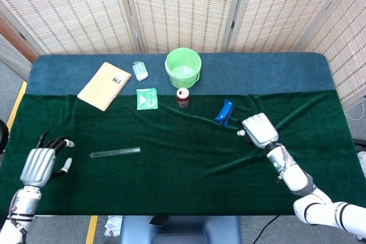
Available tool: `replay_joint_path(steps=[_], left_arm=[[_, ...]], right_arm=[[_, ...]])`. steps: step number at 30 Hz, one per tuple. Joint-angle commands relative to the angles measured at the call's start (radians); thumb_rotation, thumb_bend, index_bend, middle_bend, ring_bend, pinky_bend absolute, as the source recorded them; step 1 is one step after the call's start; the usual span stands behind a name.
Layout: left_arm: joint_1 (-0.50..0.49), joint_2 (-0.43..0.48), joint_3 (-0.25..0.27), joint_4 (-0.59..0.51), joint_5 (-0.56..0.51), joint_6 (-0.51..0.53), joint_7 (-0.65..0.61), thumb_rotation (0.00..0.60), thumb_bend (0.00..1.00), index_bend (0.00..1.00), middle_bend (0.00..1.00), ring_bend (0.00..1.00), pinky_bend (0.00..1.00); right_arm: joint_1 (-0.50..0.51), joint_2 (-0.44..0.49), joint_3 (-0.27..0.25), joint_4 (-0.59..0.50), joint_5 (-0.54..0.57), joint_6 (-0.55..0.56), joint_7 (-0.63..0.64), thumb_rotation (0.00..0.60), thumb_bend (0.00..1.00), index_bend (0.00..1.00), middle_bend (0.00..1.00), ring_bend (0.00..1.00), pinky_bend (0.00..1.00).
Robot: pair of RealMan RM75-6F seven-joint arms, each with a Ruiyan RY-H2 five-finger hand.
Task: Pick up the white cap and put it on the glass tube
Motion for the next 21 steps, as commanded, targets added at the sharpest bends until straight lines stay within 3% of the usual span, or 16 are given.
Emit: replay_joint_path(steps=[1,7,14,21], left_arm=[[-0.062,-0.024,-0.025,0.006,-0.001,-0.065,0.023,0.600,0.44,0.40,0.40,0.40,0.22],[-0.163,-0.079,-0.038,-0.006,-0.039,-0.195,0.116,0.600,0.37,0.40,0.53,0.52,0.60],[-0.246,-0.166,-0.038,0.007,-0.165,-0.312,0.312,0.600,0.35,0.40,0.62,0.61,0.69],[-0.288,-0.244,-0.033,0.032,-0.285,-0.338,0.447,0.600,0.35,0.41,0.68,0.67,0.72]], right_arm=[[-0.032,0.066,-0.001,-0.074,-0.018,0.047,-0.003,0.600,0.59,0.72,1.00,1.00,1.00],[-0.061,0.121,-0.008,-0.124,-0.021,0.076,0.001,0.600,0.59,0.72,1.00,1.00,1.00],[-0.086,0.139,-0.014,-0.113,-0.022,0.097,0.024,0.600,0.59,0.72,1.00,1.00,1.00],[-0.091,0.131,-0.020,-0.084,-0.027,0.081,0.055,0.600,0.59,0.72,1.00,1.00,1.00]])
